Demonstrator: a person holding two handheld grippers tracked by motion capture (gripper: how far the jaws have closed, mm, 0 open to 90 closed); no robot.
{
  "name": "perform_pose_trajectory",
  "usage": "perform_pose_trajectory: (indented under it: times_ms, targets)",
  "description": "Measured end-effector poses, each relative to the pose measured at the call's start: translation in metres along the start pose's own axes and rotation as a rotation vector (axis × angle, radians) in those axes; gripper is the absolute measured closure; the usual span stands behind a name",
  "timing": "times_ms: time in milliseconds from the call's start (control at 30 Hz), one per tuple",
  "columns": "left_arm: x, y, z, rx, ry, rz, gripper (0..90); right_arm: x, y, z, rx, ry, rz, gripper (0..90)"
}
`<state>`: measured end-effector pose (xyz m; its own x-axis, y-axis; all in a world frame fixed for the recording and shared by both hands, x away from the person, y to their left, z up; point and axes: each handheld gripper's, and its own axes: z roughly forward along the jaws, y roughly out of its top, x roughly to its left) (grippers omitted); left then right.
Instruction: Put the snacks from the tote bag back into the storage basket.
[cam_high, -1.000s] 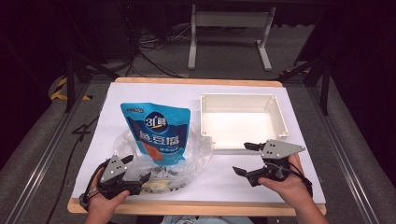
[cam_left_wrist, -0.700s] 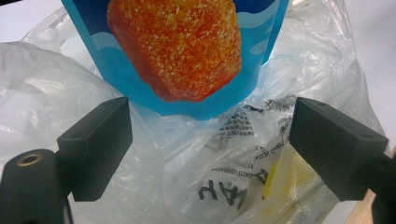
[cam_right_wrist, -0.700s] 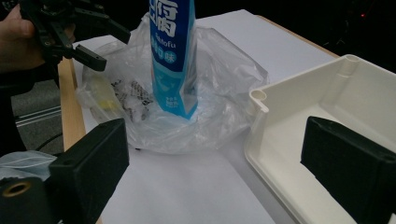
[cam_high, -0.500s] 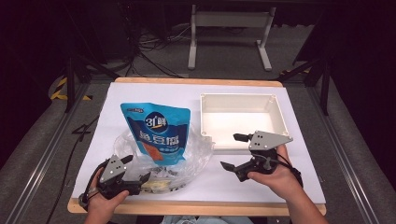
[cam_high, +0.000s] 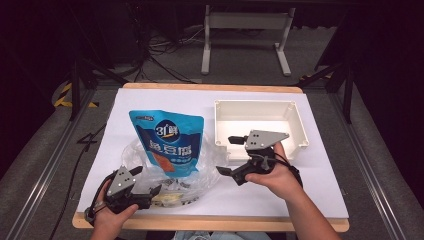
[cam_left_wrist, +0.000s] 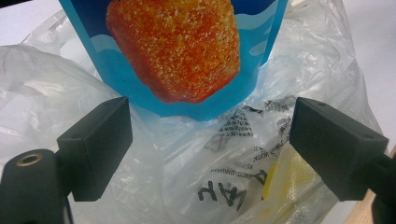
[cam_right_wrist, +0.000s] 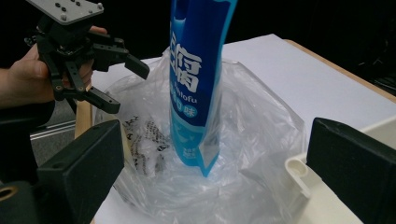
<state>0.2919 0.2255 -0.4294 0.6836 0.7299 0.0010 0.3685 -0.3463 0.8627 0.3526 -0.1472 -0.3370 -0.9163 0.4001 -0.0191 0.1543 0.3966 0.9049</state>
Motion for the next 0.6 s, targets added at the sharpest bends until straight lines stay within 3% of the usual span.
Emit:
perform_pose_trajectory:
  times_ms: [267,433,600]
  targets:
    - [0.001,0.0,-0.002,-0.006,-0.003,0.001,14.2,0.001,0.009,0.033,0.008,0.051,-0.02,5.6]
    - [0.0,0.0,-0.001,-0.005,-0.005,0.0,14.2,0.001,0.01,0.052,-0.023,0.102,-0.03,5.6]
    - [0.0,0.0,-0.001,-0.005,-0.004,-0.001,14.2,0.001,0.011,0.063,-0.017,0.096,-0.047,5.6]
